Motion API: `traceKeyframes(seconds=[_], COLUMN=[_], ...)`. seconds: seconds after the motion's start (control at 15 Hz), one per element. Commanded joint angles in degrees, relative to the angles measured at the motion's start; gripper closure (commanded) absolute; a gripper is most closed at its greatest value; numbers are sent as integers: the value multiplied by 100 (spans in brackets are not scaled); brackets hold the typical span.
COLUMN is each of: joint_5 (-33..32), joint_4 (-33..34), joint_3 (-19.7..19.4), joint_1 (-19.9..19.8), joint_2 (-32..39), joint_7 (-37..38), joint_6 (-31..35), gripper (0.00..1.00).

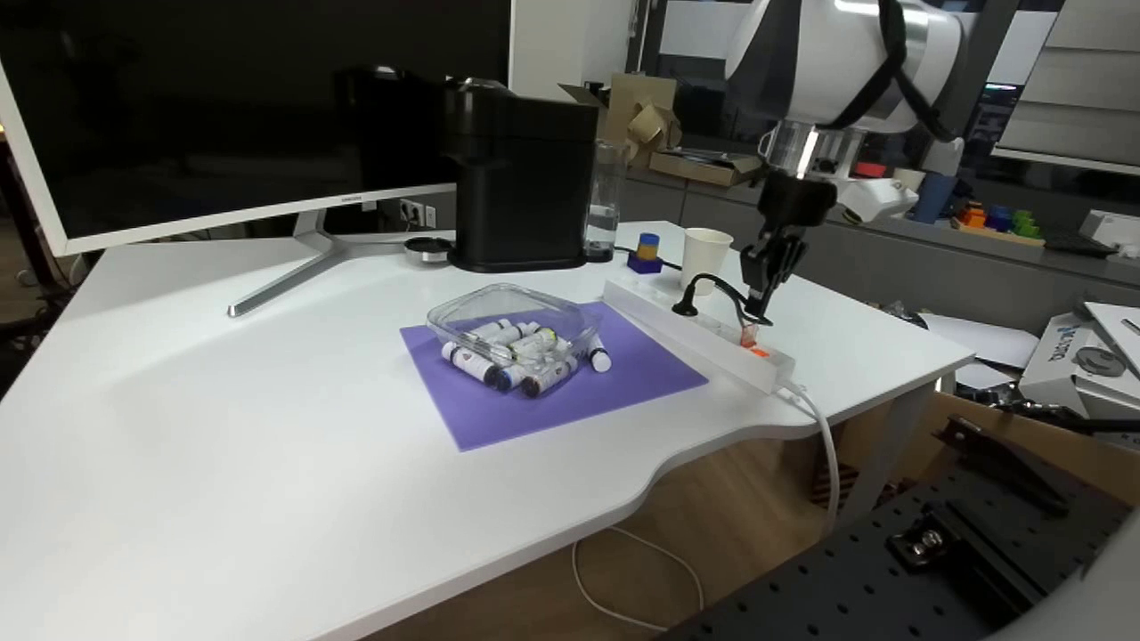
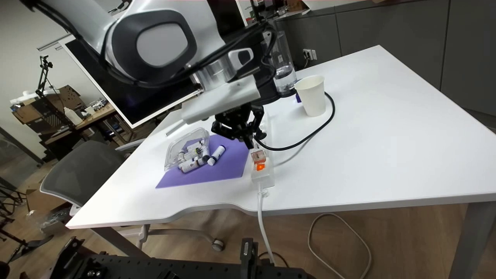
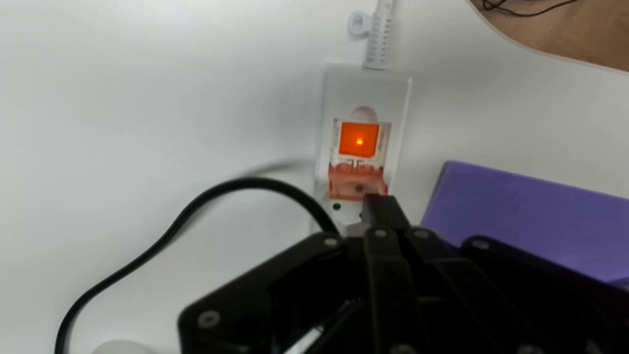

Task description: Switch on the extension cord

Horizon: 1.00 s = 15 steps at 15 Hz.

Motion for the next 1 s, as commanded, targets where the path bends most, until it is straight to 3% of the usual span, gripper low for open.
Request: traceKeyframes(seconds=[0.0,0.33,0.67,0.93], joint_5=[270,-380,-1286,-1605], joint_4=[-267,-133,-1,48], joint_3=[-294,-989,-1293,-1397], joint_1=[380,1031,1265,1356], joint_2=[-963,-1476,-1573,-1456], joint_7=[-102,758,2116,2614], joint_6=[-290,-775,-1249,-1592], gripper=[68,34,2,0])
